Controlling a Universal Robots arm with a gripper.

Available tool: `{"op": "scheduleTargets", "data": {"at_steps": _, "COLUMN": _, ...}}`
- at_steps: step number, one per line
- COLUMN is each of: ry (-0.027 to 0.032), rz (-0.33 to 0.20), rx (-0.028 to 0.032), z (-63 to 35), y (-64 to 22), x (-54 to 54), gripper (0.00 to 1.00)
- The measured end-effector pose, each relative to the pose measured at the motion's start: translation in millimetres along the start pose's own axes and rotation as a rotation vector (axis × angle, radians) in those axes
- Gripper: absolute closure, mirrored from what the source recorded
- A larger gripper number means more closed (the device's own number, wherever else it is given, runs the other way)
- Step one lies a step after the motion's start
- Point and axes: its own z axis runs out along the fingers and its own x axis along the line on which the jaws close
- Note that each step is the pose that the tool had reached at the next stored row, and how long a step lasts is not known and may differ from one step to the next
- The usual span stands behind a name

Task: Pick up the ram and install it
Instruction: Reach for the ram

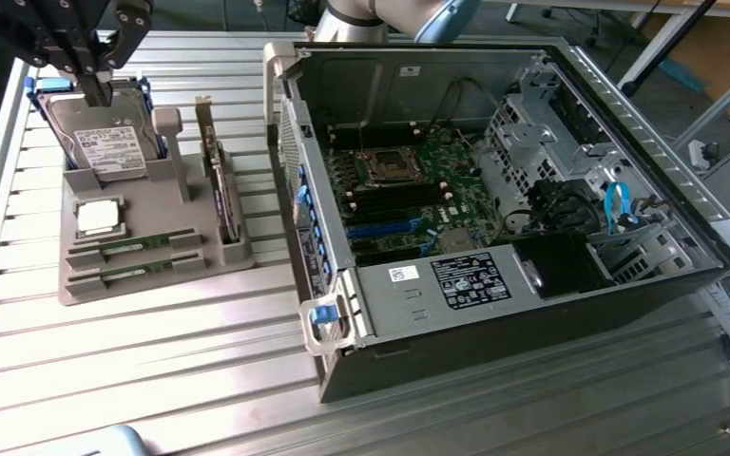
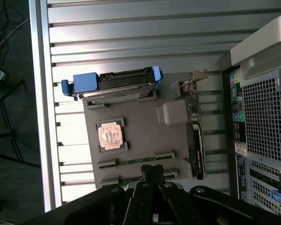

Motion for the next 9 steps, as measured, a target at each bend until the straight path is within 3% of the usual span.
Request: {"op": "scheduleTargets", "data": {"at_steps": 9, "ry": -0.0001, "rz": 0.000, "rx": 0.0000, "z": 0.0, "y": -0.2, "x": 2.1, "gripper": 0.90}}
